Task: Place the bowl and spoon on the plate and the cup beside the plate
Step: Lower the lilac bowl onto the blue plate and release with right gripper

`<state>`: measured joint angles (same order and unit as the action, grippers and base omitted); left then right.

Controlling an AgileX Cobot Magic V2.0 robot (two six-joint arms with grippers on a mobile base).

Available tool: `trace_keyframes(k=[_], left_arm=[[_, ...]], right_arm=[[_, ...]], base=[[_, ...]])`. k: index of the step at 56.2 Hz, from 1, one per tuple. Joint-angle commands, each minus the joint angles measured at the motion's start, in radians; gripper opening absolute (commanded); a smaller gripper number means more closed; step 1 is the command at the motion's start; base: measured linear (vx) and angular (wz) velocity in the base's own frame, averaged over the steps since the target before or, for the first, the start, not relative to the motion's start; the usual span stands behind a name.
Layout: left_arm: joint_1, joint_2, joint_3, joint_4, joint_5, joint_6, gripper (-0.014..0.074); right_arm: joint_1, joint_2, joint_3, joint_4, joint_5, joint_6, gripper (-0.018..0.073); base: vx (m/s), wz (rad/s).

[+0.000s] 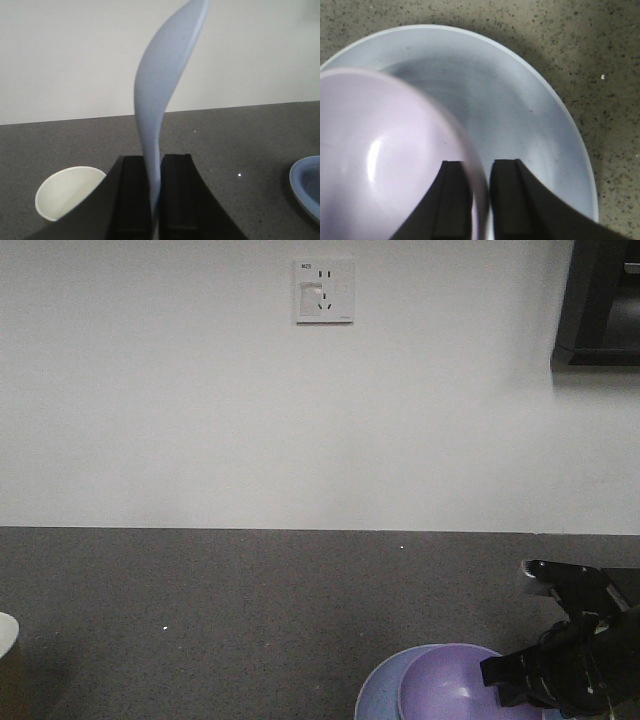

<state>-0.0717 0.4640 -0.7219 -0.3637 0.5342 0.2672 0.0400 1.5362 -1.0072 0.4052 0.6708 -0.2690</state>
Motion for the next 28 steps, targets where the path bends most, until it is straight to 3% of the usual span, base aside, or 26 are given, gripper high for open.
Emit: trace_keyframes(k=[1, 9, 14, 28], left_arm=[[-0.005, 0.007, -0.026, -0.021, -0.064, -0.010, 0.0003], [-0.005, 0.007, -0.026, -0.021, -0.064, -0.010, 0.0003], [-0.005, 0.007, -0.026, -0.021, -0.065, -0.010, 0.0003], [-0.005, 0.007, -0.026, -0.021, -0.050, -0.010, 0.0003]], right_arm=[[0.002, -0.033, -0.035, 0.018, -0.045, -0.011, 0.0362], [0.002, -0.041, -0.037, 0.010, -0.054, -0.019, 0.0492], [0.002, -0.063, -0.068, -0.043, -0.040, -0.022, 0.0543], [0.002, -0.186, -0.206, -0.188, 0.106, 0.003, 0.0540]], base=[[0.00, 0.00], [0.00, 0.00], [0.00, 0.00], [0.00, 0.00]])
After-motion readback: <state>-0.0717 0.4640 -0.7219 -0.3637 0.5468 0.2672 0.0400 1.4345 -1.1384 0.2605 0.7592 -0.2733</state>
